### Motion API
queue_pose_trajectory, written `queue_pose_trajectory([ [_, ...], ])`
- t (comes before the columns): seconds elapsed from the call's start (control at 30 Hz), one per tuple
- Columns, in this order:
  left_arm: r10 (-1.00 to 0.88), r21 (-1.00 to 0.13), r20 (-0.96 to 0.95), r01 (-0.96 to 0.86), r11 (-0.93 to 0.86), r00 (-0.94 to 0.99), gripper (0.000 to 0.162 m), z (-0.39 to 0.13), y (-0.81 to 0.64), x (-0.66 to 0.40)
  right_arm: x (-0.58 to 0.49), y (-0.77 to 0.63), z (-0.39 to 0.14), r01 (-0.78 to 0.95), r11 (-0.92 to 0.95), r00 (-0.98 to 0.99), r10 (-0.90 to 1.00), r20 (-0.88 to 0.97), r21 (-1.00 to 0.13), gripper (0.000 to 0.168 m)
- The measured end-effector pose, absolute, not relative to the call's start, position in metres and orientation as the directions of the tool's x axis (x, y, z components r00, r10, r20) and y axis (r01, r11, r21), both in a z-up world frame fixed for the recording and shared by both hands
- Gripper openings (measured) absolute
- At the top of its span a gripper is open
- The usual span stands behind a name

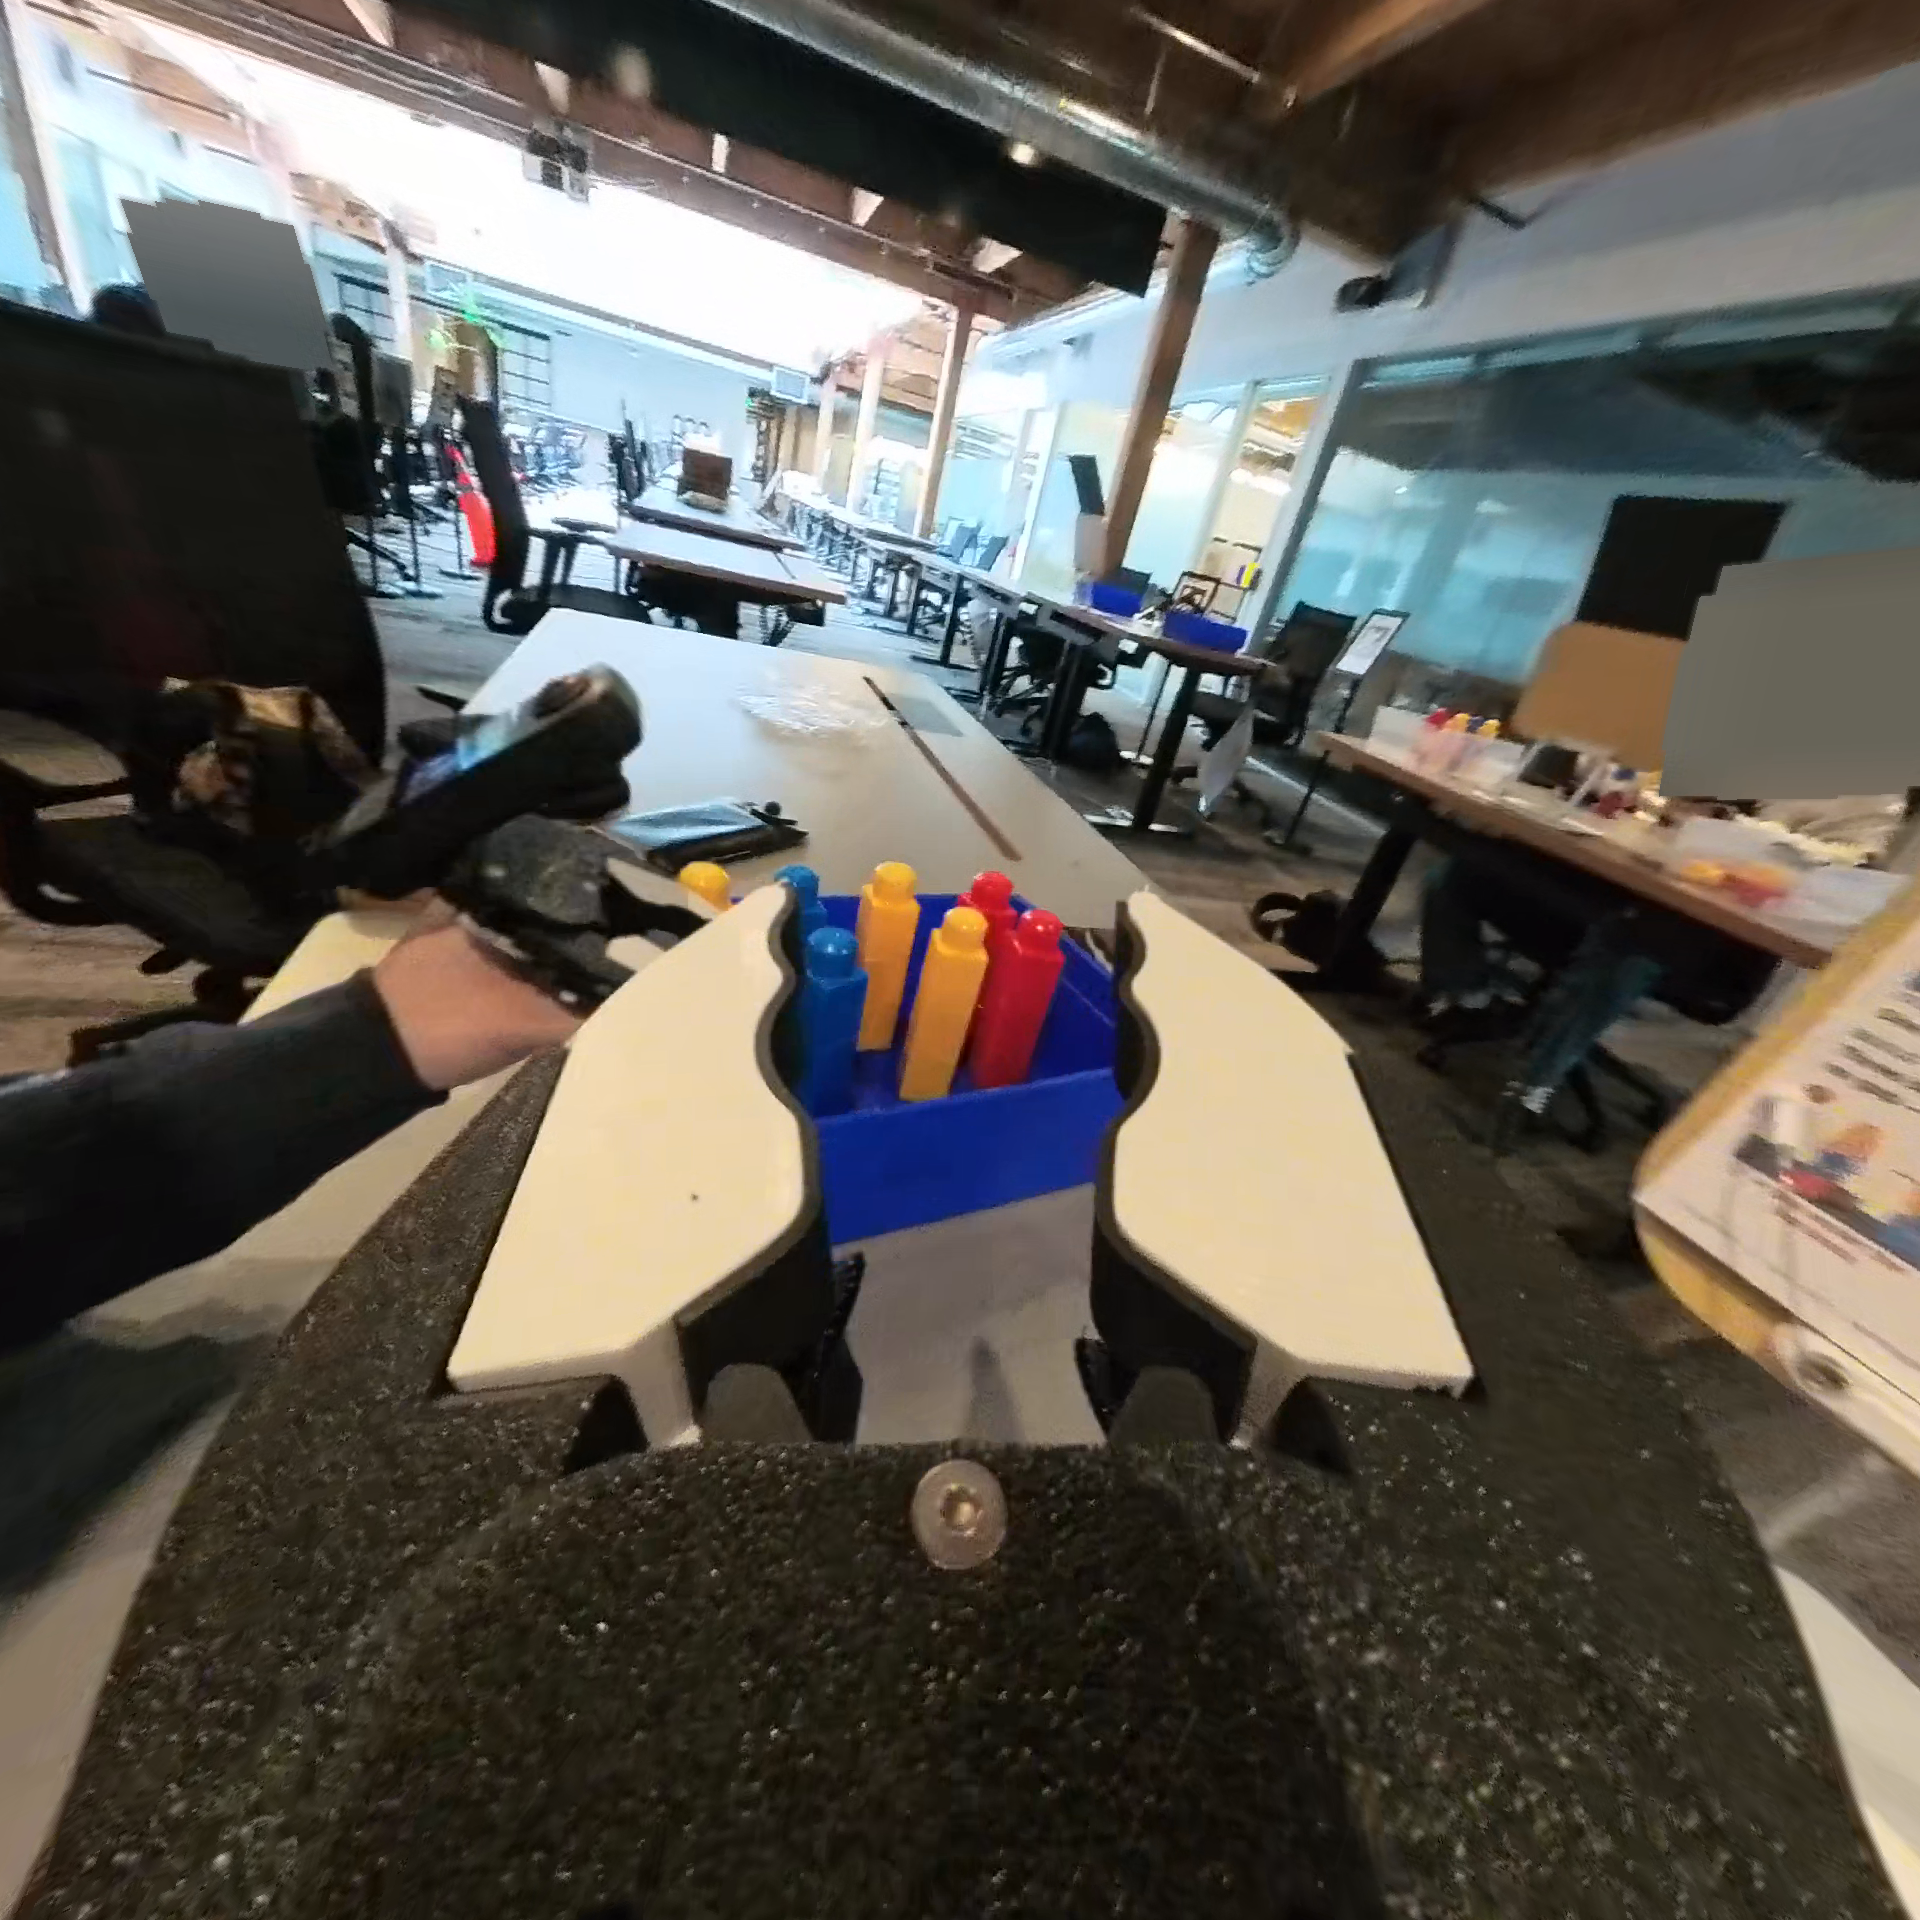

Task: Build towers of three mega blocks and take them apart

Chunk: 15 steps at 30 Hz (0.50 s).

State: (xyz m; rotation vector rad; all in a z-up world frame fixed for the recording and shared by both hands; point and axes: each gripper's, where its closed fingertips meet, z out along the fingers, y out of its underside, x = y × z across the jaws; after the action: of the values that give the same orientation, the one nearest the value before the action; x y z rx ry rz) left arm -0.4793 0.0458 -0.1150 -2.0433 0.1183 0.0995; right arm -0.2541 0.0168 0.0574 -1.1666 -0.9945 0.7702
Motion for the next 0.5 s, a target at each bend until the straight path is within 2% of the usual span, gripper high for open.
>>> queue_pose_trajectory([
  [0.2,0.001,-0.795,0.032,0.026,-0.606,0.999,0.089,-0.146,0.076,-0.473,-0.222,0.012,0.058,0.093,0.307,0.429,0.846,0.316,-0.947,0.056],
  [0.3,0.045,-0.754,0.039,0.058,-0.654,0.998,0.088,-0.160,0.086,-0.481,-0.210,0.013,0.063,0.092,0.339,0.442,0.828,0.344,-0.936,0.055],
  [0.4,0.026,-0.710,0.101,0.091,-0.698,0.995,0.074,-0.171,0.095,-0.479,-0.204,0.014,0.065,0.041,0.324,0.429,0.849,0.310,-0.945,0.055],
  [0.47,-0.020,-0.691,0.109,0.061,-0.720,0.994,0.046,-0.176,0.099,-0.477,-0.203,0.014,0.065,0.016,0.306,0.413,0.865,0.285,-0.952,0.055],
  [0.5,-0.031,-0.690,0.101,0.048,-0.723,0.994,0.044,-0.176,0.101,-0.477,-0.204,0.014,0.064,0.010,0.302,0.405,0.870,0.280,-0.953,0.054],
])
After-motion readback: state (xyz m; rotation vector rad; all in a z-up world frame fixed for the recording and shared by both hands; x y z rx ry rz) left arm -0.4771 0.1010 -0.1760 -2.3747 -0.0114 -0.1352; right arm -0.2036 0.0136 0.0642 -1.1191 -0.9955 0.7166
